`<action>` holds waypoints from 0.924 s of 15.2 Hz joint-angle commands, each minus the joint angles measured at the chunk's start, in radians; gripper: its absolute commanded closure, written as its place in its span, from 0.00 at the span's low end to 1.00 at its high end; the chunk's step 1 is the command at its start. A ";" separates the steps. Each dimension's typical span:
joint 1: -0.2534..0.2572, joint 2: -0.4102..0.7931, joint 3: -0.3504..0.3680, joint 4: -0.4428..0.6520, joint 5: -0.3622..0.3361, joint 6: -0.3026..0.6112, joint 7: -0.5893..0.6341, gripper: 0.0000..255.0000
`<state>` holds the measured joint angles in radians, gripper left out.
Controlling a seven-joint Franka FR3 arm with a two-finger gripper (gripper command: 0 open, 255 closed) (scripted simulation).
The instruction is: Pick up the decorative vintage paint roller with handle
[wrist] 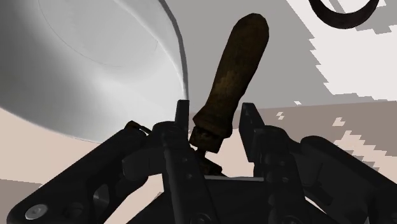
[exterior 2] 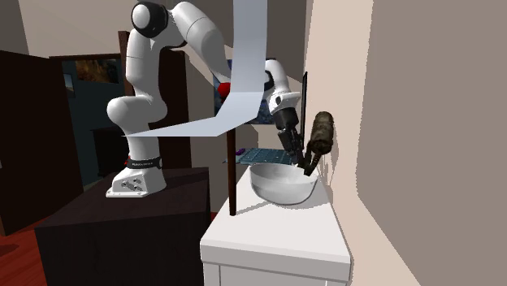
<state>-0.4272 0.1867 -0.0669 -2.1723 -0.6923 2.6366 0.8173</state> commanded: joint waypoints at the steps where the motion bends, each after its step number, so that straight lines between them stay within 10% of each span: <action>1: 0.003 0.003 0.004 -0.002 0.001 0.001 -0.001 1.00; 14: -0.002 -0.079 0.025 0.027 0.091 -0.096 -0.101 1.00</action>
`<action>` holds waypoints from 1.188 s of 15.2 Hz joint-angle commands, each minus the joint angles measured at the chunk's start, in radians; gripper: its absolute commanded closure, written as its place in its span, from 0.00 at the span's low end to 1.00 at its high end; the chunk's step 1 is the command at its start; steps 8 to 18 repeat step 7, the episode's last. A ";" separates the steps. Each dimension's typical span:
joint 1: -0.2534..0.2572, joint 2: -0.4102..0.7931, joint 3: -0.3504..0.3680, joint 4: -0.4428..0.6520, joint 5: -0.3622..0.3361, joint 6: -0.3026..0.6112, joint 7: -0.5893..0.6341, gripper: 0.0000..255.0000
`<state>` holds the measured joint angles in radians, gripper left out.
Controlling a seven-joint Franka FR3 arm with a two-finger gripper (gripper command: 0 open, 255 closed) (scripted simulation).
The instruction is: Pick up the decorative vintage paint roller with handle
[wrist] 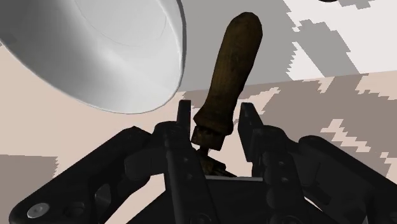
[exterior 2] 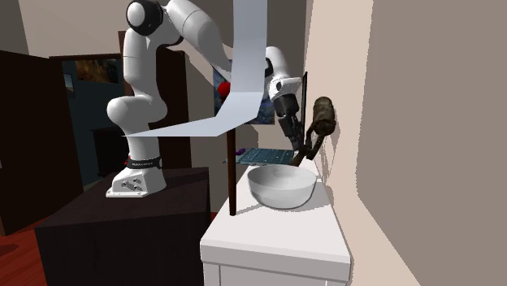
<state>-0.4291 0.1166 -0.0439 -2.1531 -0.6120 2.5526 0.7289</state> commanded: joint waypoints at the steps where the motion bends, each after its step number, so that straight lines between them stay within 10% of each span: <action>1: 0.000 -0.016 0.004 0.011 0.019 -0.023 -0.022 1.00; 18: 0.000 -0.046 0.009 0.030 0.051 -0.067 -0.058 1.00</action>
